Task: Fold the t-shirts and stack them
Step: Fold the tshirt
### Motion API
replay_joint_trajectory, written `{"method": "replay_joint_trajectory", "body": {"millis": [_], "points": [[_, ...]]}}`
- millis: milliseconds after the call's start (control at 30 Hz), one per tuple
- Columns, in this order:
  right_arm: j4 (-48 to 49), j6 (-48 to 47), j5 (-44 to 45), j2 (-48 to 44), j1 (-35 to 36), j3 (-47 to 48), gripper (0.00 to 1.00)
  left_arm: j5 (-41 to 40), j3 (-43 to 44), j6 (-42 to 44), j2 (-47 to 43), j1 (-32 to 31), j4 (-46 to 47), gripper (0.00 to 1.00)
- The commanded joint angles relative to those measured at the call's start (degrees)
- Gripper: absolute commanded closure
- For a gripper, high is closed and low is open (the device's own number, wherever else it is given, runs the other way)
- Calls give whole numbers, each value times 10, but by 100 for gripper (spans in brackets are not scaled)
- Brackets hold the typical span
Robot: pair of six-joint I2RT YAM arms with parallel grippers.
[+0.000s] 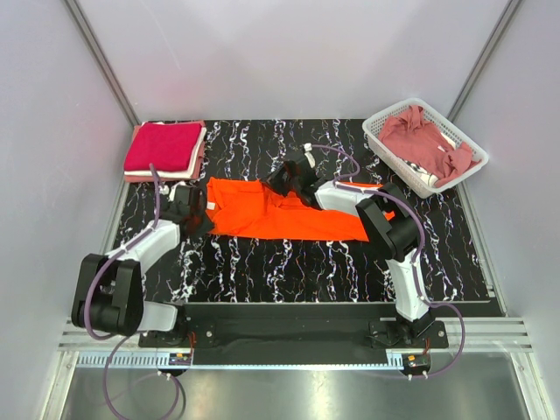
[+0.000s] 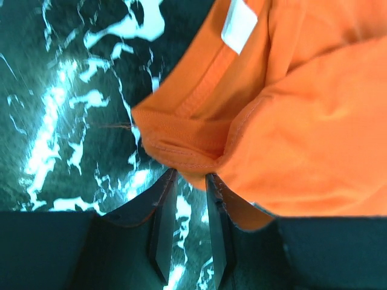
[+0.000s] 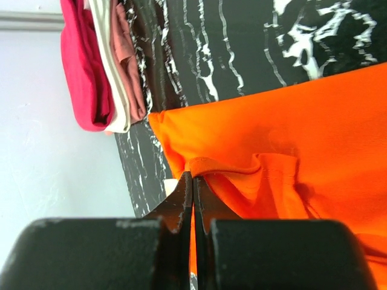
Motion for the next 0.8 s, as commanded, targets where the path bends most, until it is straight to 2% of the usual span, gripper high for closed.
{"method": "replay_joint_trajectory", "body": {"millis": [0,333,767], "points": [[12,-20,-19,-11,-3,33,100,-45,27,13,28,2,9,70],[-8,-45,-22,-4,-4,48,100,-98,60,27,52,4,-12,70],[-44,-94,-28,2,-4,78,98,-111,68,21,91,4,-25,69]]}}
